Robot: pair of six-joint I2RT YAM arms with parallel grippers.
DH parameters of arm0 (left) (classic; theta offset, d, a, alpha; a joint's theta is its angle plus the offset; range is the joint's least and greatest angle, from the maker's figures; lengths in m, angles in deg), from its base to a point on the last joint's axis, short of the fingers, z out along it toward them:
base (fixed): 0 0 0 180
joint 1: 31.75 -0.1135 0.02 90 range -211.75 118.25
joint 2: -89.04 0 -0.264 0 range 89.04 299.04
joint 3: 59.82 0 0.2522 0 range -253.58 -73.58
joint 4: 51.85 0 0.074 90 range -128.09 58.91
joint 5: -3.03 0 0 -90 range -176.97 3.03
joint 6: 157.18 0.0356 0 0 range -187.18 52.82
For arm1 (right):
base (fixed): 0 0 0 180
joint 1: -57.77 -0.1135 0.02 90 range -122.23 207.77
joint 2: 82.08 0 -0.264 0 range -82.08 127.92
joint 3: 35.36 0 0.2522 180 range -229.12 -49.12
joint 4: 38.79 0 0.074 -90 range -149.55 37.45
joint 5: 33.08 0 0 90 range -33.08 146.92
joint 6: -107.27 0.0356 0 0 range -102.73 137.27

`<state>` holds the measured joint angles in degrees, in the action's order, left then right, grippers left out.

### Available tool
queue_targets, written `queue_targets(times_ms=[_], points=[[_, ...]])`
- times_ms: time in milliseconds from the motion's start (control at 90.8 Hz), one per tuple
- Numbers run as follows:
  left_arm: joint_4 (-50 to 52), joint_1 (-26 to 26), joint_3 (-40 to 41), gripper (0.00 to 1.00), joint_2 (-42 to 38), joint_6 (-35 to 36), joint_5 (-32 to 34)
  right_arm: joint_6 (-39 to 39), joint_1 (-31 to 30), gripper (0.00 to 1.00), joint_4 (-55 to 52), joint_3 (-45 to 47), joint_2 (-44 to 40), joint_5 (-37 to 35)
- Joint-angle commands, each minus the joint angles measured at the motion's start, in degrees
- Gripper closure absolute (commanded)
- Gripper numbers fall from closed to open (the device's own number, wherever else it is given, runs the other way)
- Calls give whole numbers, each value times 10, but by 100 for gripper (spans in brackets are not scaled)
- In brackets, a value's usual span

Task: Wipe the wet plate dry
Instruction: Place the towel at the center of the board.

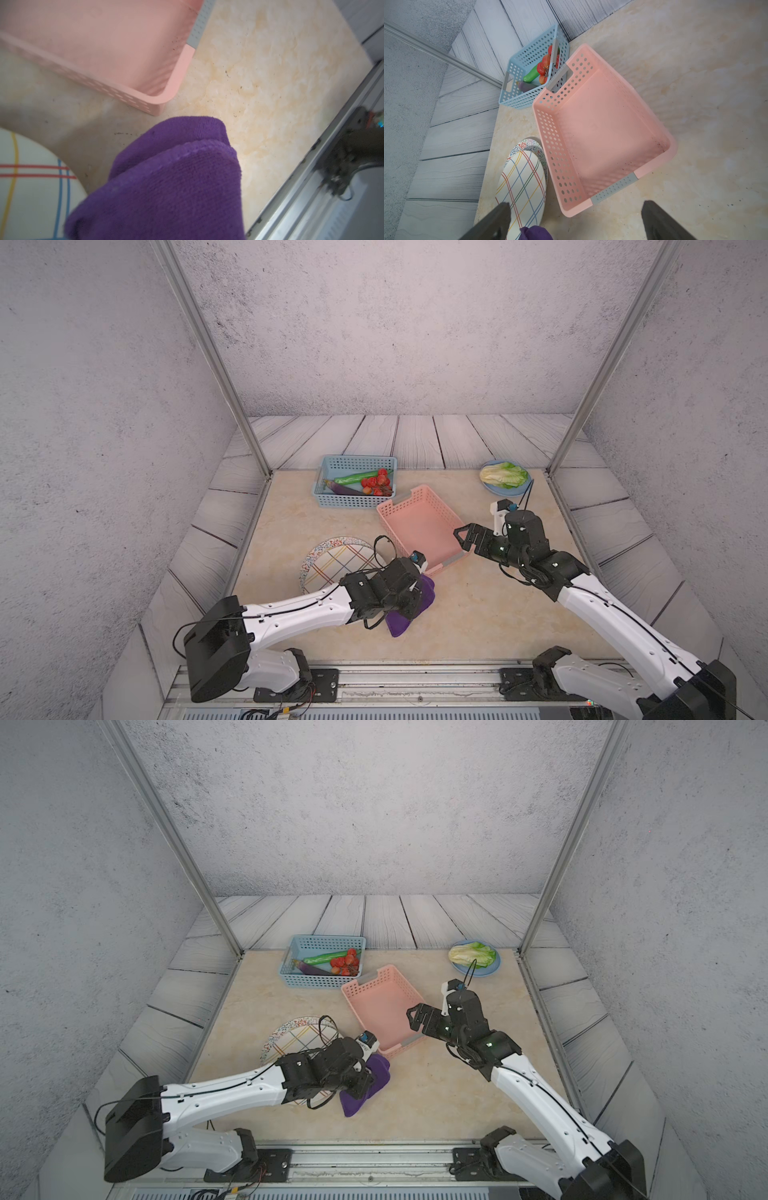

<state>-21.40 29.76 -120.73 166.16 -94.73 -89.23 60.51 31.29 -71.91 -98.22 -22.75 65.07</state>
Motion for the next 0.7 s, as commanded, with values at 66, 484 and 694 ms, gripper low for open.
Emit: queue_targets(times_ms=[66,484,694], points=[[-10,1,4,33,4,11,21,-10,14,1,-15,14,-7,-7],[59,-15,-38,1,-183,58,199,-43,66,1,-34,-11,-18,-28],[5,-224,2,1,-258,75,208,-70,165,1,-24,5,-37,-83]])
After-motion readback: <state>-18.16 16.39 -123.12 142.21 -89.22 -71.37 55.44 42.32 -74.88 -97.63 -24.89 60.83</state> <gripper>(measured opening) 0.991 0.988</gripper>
